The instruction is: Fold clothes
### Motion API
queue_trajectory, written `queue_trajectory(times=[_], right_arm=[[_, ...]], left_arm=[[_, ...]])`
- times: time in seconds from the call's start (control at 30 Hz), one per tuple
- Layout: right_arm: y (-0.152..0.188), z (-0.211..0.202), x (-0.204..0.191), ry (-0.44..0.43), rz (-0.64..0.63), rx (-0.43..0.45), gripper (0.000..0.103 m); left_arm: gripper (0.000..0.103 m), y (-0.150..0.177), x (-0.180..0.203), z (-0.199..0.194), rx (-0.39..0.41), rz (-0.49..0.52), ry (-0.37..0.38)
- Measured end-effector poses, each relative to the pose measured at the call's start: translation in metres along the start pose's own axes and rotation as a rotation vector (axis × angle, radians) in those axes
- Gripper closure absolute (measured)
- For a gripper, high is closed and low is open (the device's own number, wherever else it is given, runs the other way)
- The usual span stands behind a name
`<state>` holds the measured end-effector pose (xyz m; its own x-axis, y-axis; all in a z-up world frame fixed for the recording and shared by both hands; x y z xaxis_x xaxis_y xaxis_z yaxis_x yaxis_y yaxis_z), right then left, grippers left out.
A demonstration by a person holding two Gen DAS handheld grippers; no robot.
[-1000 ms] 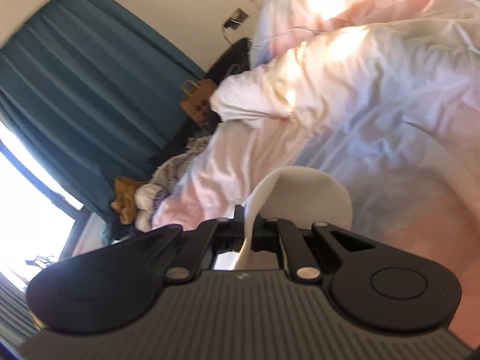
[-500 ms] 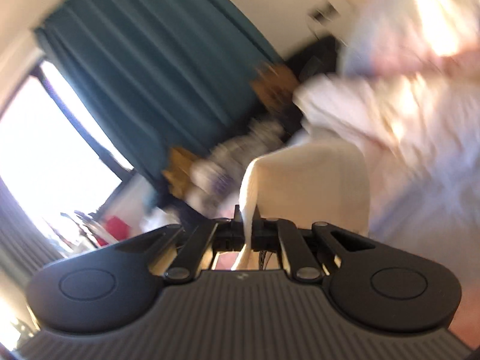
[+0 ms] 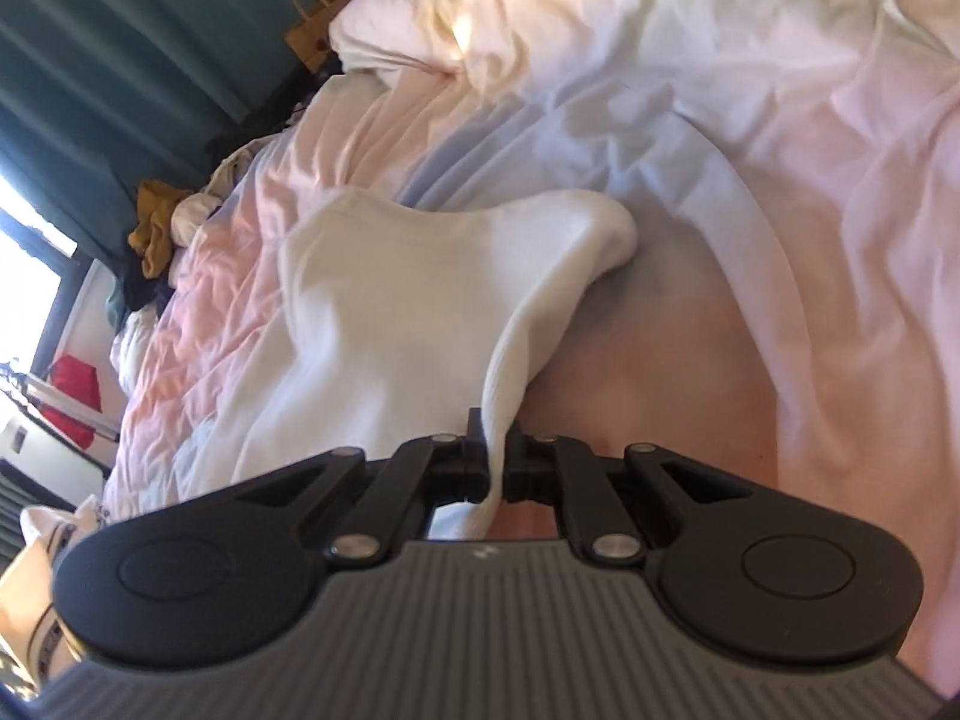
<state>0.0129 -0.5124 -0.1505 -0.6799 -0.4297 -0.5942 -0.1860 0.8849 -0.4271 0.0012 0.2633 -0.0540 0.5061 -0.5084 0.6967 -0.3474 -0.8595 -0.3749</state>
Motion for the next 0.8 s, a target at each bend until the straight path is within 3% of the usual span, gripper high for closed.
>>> queue_trajectory(times=[0.13, 0.2, 0.23, 0.27, 0.3, 0.37, 0.63, 0.67, 0.8], right_arm=[[0.0, -0.01, -0.018, 0.065, -0.068, -0.002, 0.089], [-0.001, -0.016, -0.024, 0.091, -0.067, 0.003, 0.083], [0.0, -0.021, -0.025, 0.104, -0.078, 0.014, 0.074], [0.001, -0.027, -0.026, 0.12, -0.099, 0.03, 0.062], [0.003, -0.032, -0.027, 0.136, -0.119, 0.047, 0.056], [0.006, -0.044, -0.031, 0.154, -0.162, 0.079, 0.038], [0.025, -0.091, -0.079, 0.043, -0.343, 0.204, 0.037], [0.029, -0.097, -0.088, 0.02, -0.369, 0.211, 0.037], [0.061, -0.11, -0.135, -0.133, -0.455, 0.153, 0.037]], left_arm=[[0.081, 0.001, 0.006, -0.003, -0.016, 0.07, -0.031], [0.064, 0.004, 0.014, -0.007, -0.02, 0.12, -0.041], [0.061, 0.005, 0.018, -0.009, -0.024, 0.144, -0.041], [0.049, 0.008, 0.021, -0.013, -0.013, 0.169, -0.056], [0.034, 0.012, 0.025, -0.017, -0.001, 0.193, -0.072], [0.024, 0.021, 0.029, -0.028, 0.044, 0.237, -0.092], [0.021, 0.051, 0.066, -0.063, 0.249, 0.462, -0.118], [0.021, 0.054, 0.07, -0.066, 0.268, 0.481, -0.096], [0.021, 0.063, 0.088, -0.064, 0.258, 0.564, -0.019]])
Point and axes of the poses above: each gripper's, at about its wrist camera, not at the fingertips, and z roughly the way its jaws point, x to its right, y to its underside, the point moved 1 cm from there along z, roughly the way its jaws point, and after that the axes turned 5 degrees about z, right-handed, at the moved point
